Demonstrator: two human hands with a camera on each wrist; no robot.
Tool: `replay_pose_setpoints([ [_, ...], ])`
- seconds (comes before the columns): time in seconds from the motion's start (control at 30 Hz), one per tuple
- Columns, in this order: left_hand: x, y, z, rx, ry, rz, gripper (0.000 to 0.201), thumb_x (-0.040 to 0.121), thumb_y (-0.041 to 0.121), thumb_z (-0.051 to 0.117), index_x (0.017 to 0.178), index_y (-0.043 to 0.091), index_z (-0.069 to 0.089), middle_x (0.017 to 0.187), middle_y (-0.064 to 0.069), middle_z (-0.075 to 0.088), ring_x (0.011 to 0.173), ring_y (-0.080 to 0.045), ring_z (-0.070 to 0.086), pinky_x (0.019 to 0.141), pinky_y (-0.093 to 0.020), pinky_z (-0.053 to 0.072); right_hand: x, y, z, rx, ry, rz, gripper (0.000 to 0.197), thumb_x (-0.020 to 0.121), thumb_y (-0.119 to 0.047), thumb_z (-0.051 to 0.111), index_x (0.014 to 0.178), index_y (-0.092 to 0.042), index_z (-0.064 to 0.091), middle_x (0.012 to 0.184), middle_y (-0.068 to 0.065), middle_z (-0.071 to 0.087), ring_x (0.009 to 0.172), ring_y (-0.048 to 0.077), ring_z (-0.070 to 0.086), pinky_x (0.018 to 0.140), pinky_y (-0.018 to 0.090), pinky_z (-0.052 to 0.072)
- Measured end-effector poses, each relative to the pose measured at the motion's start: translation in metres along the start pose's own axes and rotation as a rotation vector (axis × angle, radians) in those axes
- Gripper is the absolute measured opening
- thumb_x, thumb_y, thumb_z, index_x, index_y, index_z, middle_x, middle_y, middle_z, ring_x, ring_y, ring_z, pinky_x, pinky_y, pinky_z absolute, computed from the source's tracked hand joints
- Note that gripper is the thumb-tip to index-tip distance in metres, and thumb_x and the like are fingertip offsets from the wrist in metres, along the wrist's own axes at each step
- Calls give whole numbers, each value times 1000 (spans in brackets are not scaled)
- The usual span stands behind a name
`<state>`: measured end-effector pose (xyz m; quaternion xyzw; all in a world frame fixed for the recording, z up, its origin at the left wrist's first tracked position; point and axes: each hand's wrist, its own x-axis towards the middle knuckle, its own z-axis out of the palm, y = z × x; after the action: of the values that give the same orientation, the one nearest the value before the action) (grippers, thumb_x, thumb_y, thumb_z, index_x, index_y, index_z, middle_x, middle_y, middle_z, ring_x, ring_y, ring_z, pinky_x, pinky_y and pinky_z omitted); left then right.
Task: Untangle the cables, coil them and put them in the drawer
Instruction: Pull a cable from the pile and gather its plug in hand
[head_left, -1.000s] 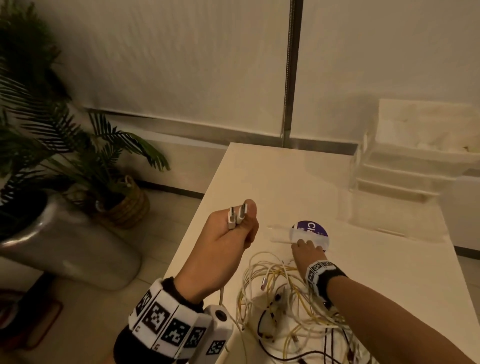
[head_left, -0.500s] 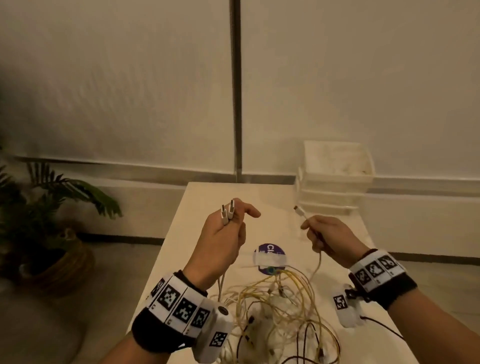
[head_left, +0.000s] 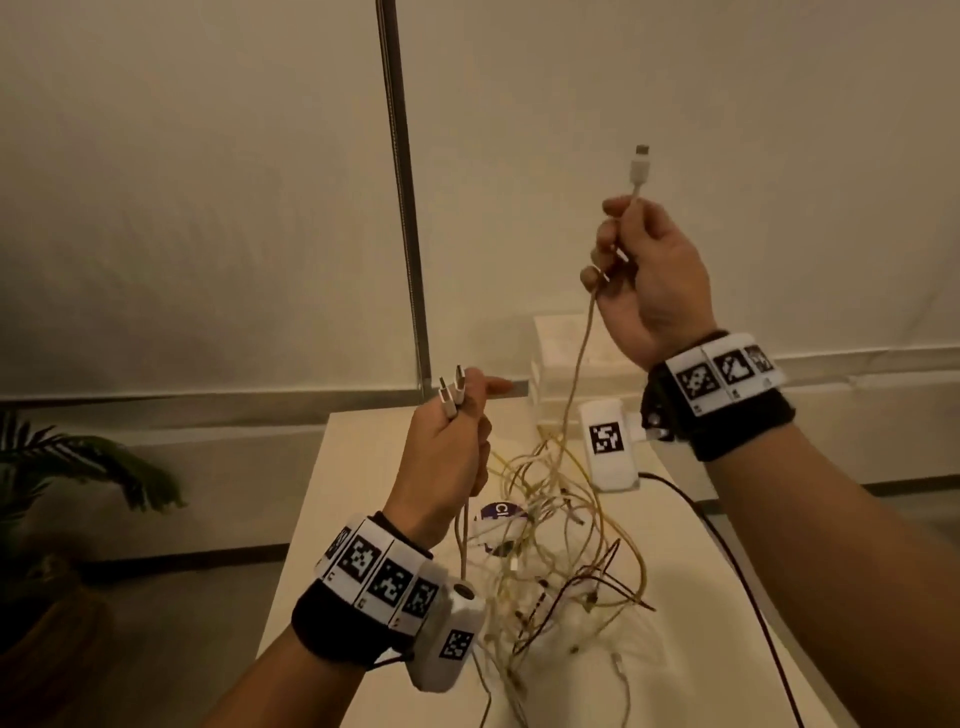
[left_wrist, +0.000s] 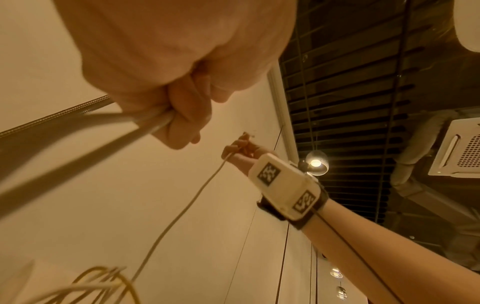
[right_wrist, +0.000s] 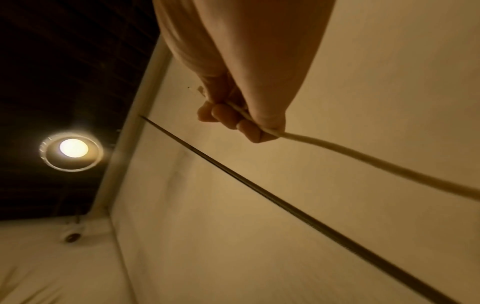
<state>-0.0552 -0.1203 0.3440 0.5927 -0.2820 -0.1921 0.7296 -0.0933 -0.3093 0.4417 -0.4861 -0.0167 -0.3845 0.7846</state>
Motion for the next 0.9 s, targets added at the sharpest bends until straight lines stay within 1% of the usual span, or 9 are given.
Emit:
replay_pose_setpoints([
  [0.1, -8, 6, -6, 13, 34, 45, 44, 99, 47, 40, 107, 14, 68, 59, 4, 24, 45, -10, 20, 41, -21, 21, -13, -1, 21, -97, -140, 33, 24, 102, -17, 42, 90, -11, 62, 69, 0, 56, 56, 12, 46, 55, 26, 39],
  [0.23, -12, 6, -10, -12, 86, 81, 39, 96, 44, 47, 105, 14, 70, 56, 2, 21, 43, -12, 17, 43, -21, 19, -64, 46, 11, -607, -288, 115, 22, 100, -12, 46, 91, -7, 65, 74, 8, 60, 55, 13, 48, 53, 24, 41],
  [0.37, -11, -8, -5, 36, 108, 44, 30, 96, 38, 56, 102, 13, 71, 53, 5, 31, 41, -10, 22, 41, -20, 23, -96, 76, -11, -532, -208, 148, 19, 99, -8, 46, 92, 2, 60, 67, 3, 61, 52, 15, 43, 52, 28, 36],
  [0.5, -11, -17, 11, 75, 61, 20, 25, 91, 33, 63, 102, 11, 67, 50, 8, 50, 39, -10, 35, 42, -22, 27, -112, 81, -19, -696, -290, 77, 22, 95, 1, 48, 92, -11, 67, 61, -3, 60, 50, 9, 47, 50, 23, 40],
  [0.57, -9, -20, 22, 98, 54, -1, 32, 94, 32, 60, 103, 3, 68, 46, 7, 50, 40, -11, 40, 42, -23, 30, -117, 84, -22, -755, -316, 62, 37, 90, 8, 46, 89, -22, 66, 56, -9, 58, 49, 5, 47, 51, 22, 42],
  [0.67, -7, -21, 33, 144, 77, 36, 40, 98, 38, 49, 103, 5, 71, 54, -2, 56, 42, -11, 50, 41, -20, 38, -122, 84, -31, -729, -319, 11, 24, 95, -1, 50, 89, -16, 68, 55, -10, 56, 50, 6, 49, 55, 25, 43],
  [0.77, -4, -20, 37, 271, 174, 111, 54, 93, 55, 41, 93, 12, 73, 73, -8, 62, 55, -14, 55, 49, -24, 44, -128, 86, -53, -691, -375, 50, 20, 96, -5, 52, 99, -16, 69, 64, -12, 62, 55, 7, 54, 58, 25, 47],
  [0.83, -1, -13, 31, 341, 297, 179, 57, 93, 57, 36, 76, 12, 67, 58, 7, 53, 51, -12, 45, 50, -28, 37, -131, 95, -72, -675, -451, 154, 21, 97, -8, 52, 91, -19, 69, 66, -6, 63, 57, 12, 54, 58, 28, 48],
  [0.9, 1, 1, 25, 367, 319, 278, 54, 95, 57, 33, 60, 22, 55, 51, 9, 48, 50, -13, 40, 53, -32, 32, -135, 111, -94, -736, -559, 229, 25, 98, -14, 52, 80, -27, 64, 65, -1, 62, 58, 14, 53, 58, 29, 46],
])
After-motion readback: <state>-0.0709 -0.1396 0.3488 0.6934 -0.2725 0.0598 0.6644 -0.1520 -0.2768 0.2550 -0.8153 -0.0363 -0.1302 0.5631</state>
